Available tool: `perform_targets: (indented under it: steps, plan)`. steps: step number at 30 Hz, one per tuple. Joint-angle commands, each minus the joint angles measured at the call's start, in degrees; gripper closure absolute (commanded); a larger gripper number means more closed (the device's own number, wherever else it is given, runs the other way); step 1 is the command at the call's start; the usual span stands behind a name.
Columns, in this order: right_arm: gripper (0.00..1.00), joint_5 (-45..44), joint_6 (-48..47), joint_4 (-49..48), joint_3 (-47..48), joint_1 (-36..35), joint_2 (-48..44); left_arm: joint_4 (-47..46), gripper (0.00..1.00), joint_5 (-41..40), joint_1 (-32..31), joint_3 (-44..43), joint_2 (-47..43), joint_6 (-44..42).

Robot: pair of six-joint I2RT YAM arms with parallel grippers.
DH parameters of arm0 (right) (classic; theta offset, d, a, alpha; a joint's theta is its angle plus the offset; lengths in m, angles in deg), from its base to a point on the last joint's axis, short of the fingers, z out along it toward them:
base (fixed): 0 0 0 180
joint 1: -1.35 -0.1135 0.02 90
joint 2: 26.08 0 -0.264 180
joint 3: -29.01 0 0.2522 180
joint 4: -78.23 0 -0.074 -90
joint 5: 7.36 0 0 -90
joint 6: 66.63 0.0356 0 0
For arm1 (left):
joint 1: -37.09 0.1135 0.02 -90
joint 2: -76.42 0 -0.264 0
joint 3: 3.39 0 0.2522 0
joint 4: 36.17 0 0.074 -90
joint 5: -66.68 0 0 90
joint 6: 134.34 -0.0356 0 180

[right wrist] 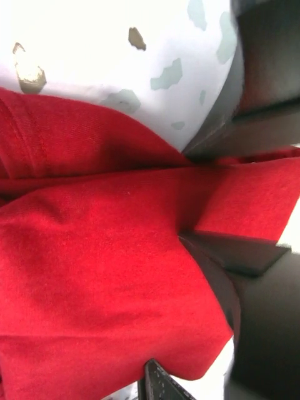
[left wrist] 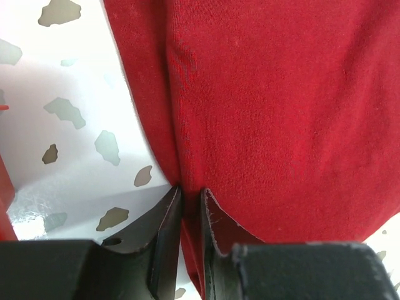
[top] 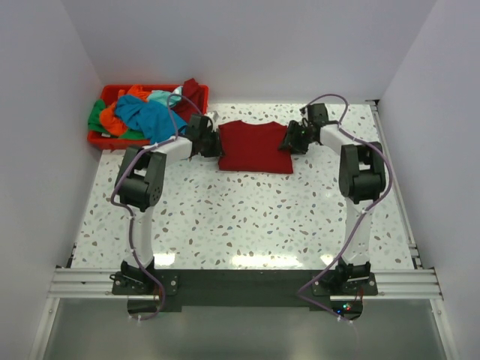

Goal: Fold and stack the t-shirts
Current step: Neatly place the folded tshirt to the corner

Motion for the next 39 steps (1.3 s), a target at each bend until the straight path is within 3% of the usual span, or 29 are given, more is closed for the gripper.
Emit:
perform_targets:
  steps: [1,3,4,8,12,23,33,39]
  plan:
    - [0.51,2.21,0.76,-0.79,1.03,-0.67,2.17,-0.25,0.77,0.12,0.09,1.31,1.14,-0.67]
    - [0.59,1.60,0.59,0.17,1.91,-0.75,2.70,-0.25,0.77,0.21,0.09,1.13,0.79,-0.50]
    - [0.70,1.25,0.50,0.70,2.26,-0.75,2.70,-0.60,0.73,0.21,0.00,1.13,0.44,0.11]
    - [1.00,-3.31,-1.52,4.82,4.02,-0.67,2.26,-0.70,0.47,0.39,0.00,0.43,-2.10,1.17]
    - [1.00,-12.53,-7.40,11.67,9.45,-0.32,2.35,0.01,0.34,0.30,0.09,-0.10,-4.83,1.70]
    - [1.00,-33.28,-19.62,23.90,24.67,4.60,7.88,1.50,0.32,0.74,0.00,3.33,-14.23,2.05]
    - [1.00,-50.41,-27.08,22.24,32.67,7.51,12.89,4.22,0.32,0.57,-0.08,8.59,-20.56,1.44]
    - [1.00,-61.67,-30.43,14.95,30.49,7.51,13.25,6.07,0.31,-0.75,-0.08,12.64,-23.99,0.74]
